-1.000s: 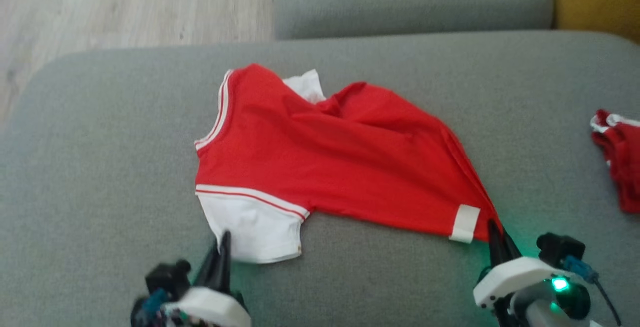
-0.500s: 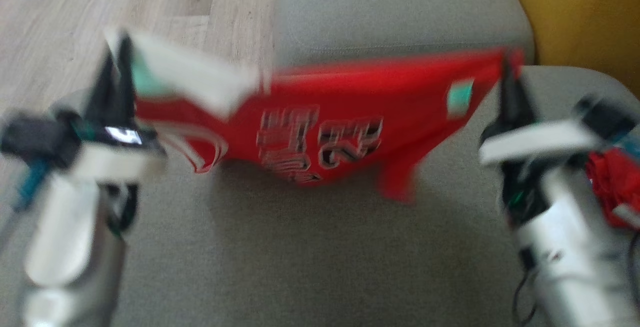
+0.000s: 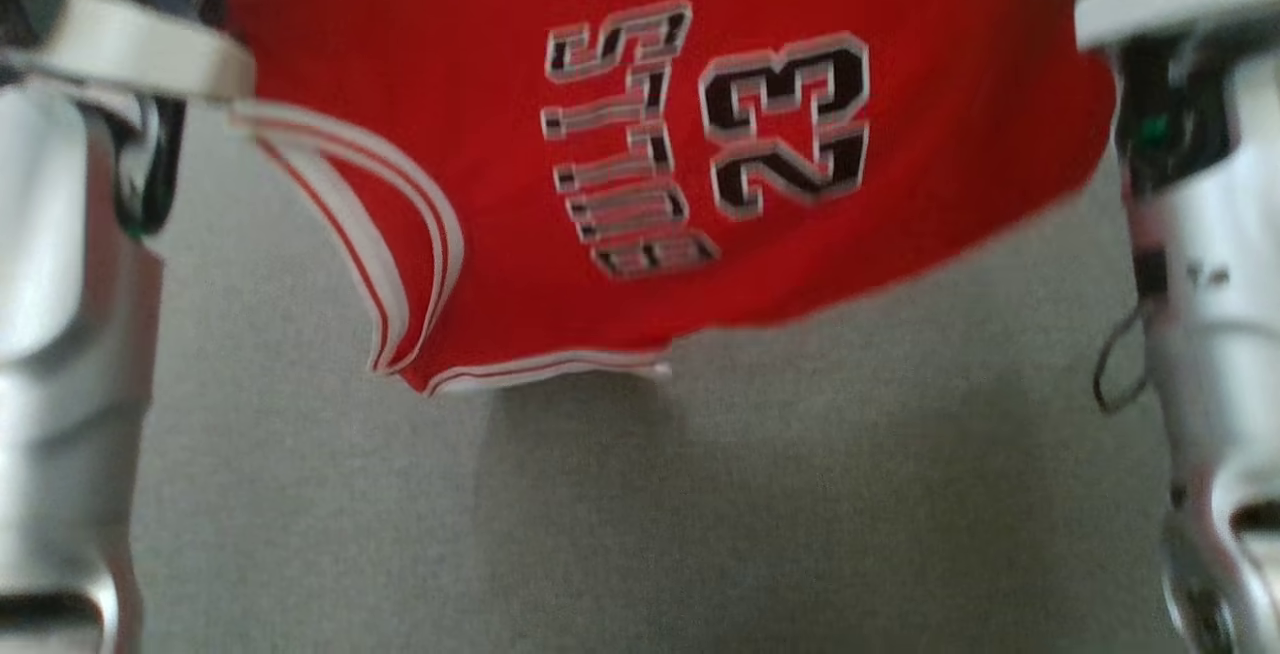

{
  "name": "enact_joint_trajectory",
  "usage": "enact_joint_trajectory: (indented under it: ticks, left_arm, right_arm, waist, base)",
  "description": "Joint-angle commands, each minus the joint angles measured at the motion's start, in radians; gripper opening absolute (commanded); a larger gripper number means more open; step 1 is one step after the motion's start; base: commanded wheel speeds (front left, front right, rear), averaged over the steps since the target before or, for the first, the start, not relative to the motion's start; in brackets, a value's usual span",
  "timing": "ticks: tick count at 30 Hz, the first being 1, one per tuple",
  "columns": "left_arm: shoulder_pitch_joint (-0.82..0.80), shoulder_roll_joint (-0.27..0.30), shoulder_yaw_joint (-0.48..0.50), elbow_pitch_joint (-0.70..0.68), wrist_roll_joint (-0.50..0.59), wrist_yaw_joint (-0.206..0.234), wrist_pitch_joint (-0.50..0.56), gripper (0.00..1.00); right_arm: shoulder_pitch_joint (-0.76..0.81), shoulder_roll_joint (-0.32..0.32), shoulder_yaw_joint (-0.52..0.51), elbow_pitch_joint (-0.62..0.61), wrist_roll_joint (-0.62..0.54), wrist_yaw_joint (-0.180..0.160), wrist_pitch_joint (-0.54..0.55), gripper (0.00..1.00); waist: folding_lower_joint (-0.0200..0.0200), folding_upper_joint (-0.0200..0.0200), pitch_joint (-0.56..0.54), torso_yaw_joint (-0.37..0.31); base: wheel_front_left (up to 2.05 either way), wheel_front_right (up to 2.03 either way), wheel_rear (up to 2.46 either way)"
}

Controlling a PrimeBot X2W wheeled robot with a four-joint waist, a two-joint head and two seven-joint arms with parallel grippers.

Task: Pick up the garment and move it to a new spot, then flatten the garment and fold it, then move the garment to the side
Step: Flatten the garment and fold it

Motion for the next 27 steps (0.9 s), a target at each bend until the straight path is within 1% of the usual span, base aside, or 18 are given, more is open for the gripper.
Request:
enact_joint_trajectory:
  ticks: [1,3,4,5,9,12,15,17,20,22,27]
  left_arm:
    - [-0.095,0.043,0.028,-0.005,0.014,0.018,-0.005,0.00]
    - [-0.153,0.041,0.018,0.049,0.035,0.029,-0.019,0.00]
    - [-0.219,0.037,0.012,0.106,0.055,0.046,-0.052,0.00]
    - [-0.257,0.035,0.010,0.134,0.066,0.056,-0.075,0.00]
    - [-0.402,0.031,0.001,0.204,0.112,0.098,-0.141,0.00]
    - [-0.451,0.013,0.007,0.226,0.111,0.119,-0.157,0.00]
    - [-0.426,-0.003,0.026,0.219,0.089,0.129,-0.160,0.00]
    - [-0.364,-0.016,0.046,0.192,0.068,0.136,-0.160,0.00]
    - [-0.203,-0.045,0.071,0.134,0.042,0.145,-0.160,0.00]
    - [-0.061,-0.077,0.092,0.095,0.021,0.151,-0.161,0.00]
    - [0.311,-0.167,0.155,0.038,-0.019,0.150,-0.161,0.00]
  right_arm:
    - [-0.087,0.024,0.013,-0.012,-0.021,-0.001,-0.005,0.00]
    - [-0.159,0.036,0.013,0.038,-0.056,-0.001,-0.028,0.00]
    - [-0.233,0.046,0.000,0.095,-0.088,-0.001,-0.066,0.00]
    - [-0.271,0.046,0.003,0.121,-0.113,-0.001,-0.085,0.00]
    - [-0.412,0.054,-0.052,0.204,-0.164,-0.001,-0.135,0.00]
    - [-0.465,0.046,-0.095,0.237,-0.180,-0.001,-0.144,0.00]
    - [-0.447,0.041,-0.115,0.243,-0.177,-0.001,-0.145,0.00]
    - [-0.399,0.035,-0.110,0.255,-0.165,-0.001,-0.145,0.00]
    - [-0.287,0.020,-0.099,0.275,-0.136,-0.001,-0.145,0.00]
    - [-0.190,0.018,-0.089,0.293,-0.104,-0.001,-0.145,0.00]
    - [0.071,0.018,-0.014,0.304,-0.016,-0.001,-0.145,0.00]
  waist:
    - [0.0000,0.0000,0.071,-0.003]
    - [0.0000,0.0000,0.116,-0.004]
    - [0.0000,0.0000,0.157,-0.004]
    - [0.0000,0.0000,0.175,-0.005]
    - [0.0000,0.0000,0.233,-0.003]
    - [0.0000,0.0000,0.252,0.007]
    - [0.0000,0.0000,0.260,0.016]
    - [0.0000,0.0000,0.258,0.020]
    - [0.0000,0.0000,0.240,0.025]
    - [0.0000,0.0000,0.221,0.026]
    - [0.0000,0.0000,0.157,0.022]
  base:
    - [0.00,0.00,0.00]
    - [0.00,0.00,0.00]
    - [0.00,0.00,0.00]
    - [0.00,0.00,0.00]
    - [0.00,0.00,0.00]
    - [0.00,0.00,0.00]
    - [0.00,0.00,0.00]
    - [0.00,0.00,0.00]
    - [0.00,0.00,0.00]
    - [0.00,0.00,0.00]
    - [0.00,0.00,0.00]
